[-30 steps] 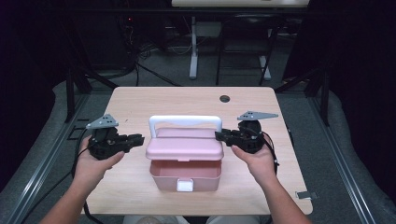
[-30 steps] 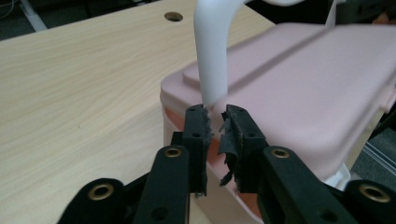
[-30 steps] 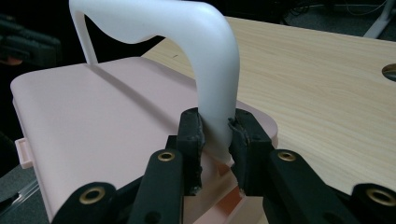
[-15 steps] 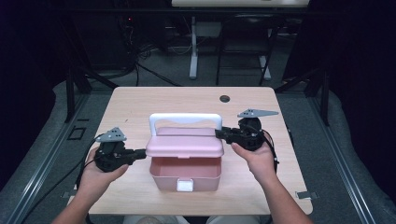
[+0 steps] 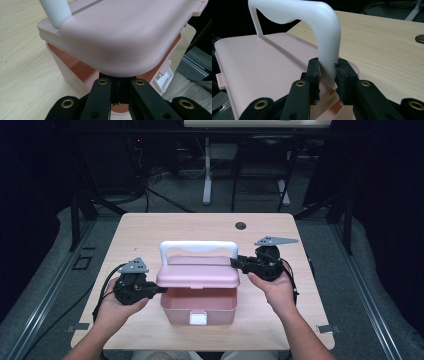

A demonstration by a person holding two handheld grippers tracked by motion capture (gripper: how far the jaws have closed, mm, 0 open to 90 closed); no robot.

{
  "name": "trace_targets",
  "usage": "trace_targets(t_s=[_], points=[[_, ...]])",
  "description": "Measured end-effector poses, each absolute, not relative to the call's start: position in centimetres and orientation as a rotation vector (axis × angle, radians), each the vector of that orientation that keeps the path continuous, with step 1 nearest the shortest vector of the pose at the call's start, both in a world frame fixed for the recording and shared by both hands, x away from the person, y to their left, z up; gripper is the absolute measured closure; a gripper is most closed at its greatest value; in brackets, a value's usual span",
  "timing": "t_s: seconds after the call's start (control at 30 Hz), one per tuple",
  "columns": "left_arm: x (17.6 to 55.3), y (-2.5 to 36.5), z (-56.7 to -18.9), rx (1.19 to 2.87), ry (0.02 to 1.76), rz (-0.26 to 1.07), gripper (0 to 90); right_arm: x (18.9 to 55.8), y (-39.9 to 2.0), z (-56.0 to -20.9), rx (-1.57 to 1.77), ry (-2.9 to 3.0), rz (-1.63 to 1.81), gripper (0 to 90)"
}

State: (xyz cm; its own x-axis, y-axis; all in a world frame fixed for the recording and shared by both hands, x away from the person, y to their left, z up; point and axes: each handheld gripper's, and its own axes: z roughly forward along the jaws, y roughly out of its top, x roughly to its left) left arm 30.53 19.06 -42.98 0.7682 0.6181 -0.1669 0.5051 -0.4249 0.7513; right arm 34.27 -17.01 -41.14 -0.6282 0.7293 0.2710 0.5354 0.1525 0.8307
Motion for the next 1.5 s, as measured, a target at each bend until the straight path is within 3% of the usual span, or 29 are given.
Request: trace_targets(t_s=[0.5,1.03,1.5], points=[[30.8,19.0,-42.4,2.104,0.834,0.195,89.8,33.7,-18.3,-41.2,1.265,2.157,1.507,68.8],[32.2,18.8,-40.5,2.079,0.852,0.214,89.8,30.9,-19.6,-43.8,1.272,2.144,1.458,84.9],[33.5,18.8,-39.0,2.070,0.860,0.218,89.8,30.1,-17.2,-45.7,1.216,2.254,1.384,85.0]])
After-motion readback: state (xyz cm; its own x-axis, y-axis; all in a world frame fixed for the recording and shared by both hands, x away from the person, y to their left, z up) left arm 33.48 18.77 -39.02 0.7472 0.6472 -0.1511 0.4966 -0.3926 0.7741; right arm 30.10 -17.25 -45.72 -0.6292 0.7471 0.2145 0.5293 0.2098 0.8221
